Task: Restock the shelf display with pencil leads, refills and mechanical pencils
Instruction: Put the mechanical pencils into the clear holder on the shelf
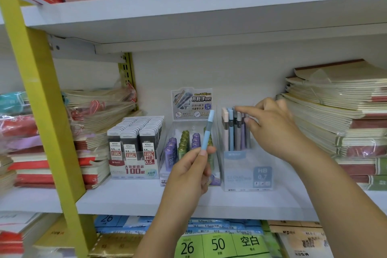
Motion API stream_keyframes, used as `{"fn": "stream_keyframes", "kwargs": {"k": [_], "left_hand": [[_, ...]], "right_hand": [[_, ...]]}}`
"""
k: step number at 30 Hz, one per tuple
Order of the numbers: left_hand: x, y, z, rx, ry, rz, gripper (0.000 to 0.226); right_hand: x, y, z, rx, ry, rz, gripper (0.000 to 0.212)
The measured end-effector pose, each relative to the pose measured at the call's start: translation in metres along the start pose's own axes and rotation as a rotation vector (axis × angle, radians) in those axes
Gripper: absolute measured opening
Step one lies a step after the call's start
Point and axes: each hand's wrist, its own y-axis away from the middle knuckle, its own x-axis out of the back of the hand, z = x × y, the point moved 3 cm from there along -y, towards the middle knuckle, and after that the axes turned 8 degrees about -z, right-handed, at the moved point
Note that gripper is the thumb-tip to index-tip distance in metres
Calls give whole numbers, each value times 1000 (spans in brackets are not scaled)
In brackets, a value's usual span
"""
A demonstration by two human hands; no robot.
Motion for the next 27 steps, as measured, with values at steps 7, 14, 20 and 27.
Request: {"fn": "stream_keyframes", "kwargs": {"k": [7,14,20,27], "left_hand": [[-7,4,10,-40,-132,-36,26],[-16,6,18,-276,-577,175,25],[-17,3,11,-364,-1072,103,49],[-14,-1,-1,-391,-1102,71,53]], "right_hand": [[24,26,-37,134,-652,28,27],[45,37,-38,105,-1039,316,17],[46,32,-12,121,-593,273,20],[10,27,-19,169,-433,67,20]]}}
